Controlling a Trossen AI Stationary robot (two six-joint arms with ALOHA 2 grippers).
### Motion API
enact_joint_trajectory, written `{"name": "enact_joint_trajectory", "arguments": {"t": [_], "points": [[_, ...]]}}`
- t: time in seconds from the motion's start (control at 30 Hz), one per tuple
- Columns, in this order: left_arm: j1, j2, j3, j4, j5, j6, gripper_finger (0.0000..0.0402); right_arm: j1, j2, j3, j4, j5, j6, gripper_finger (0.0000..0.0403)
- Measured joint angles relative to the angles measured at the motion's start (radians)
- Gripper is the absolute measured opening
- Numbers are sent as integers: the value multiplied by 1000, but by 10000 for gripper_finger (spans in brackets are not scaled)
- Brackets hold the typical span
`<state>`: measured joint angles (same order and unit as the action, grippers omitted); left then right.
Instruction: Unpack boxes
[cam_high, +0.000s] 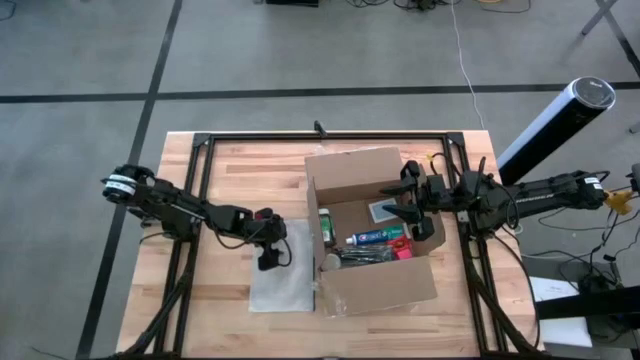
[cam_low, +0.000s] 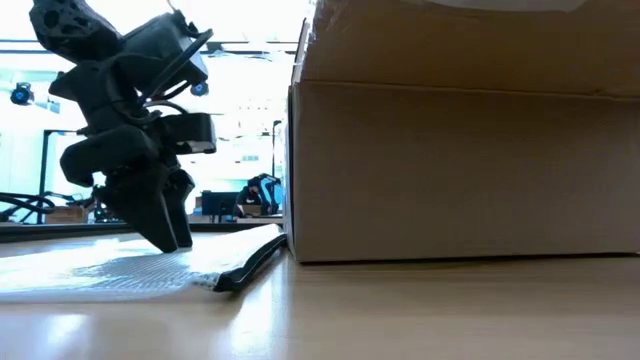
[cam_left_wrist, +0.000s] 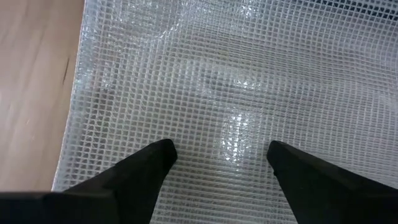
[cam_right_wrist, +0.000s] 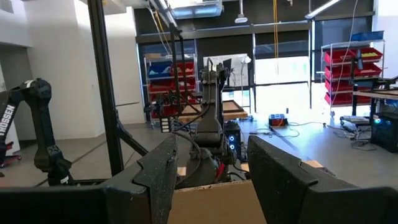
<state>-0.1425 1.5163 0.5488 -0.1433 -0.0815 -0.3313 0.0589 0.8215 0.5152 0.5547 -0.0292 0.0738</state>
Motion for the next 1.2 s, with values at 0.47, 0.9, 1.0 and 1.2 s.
{"name": "enact_joint_trajectory", "arguments": {"t": [0.47, 0.9, 1.0, 1.2], "points": [[43, -34, 36, -65, -19, 83, 280, 56, 192, 197, -334, -51, -91, 171], [50, -47, 34, -135, -40, 51, 276, 260, 439, 520, -647, -80, -150, 157], [50, -49, 23, -137, -28, 22, 276, 297, 533, 584, -700, -52, -154, 152], [37, -58, 15, -145, 44, -20, 276, 320, 733, 703, -724, -50, -153, 146]]}}
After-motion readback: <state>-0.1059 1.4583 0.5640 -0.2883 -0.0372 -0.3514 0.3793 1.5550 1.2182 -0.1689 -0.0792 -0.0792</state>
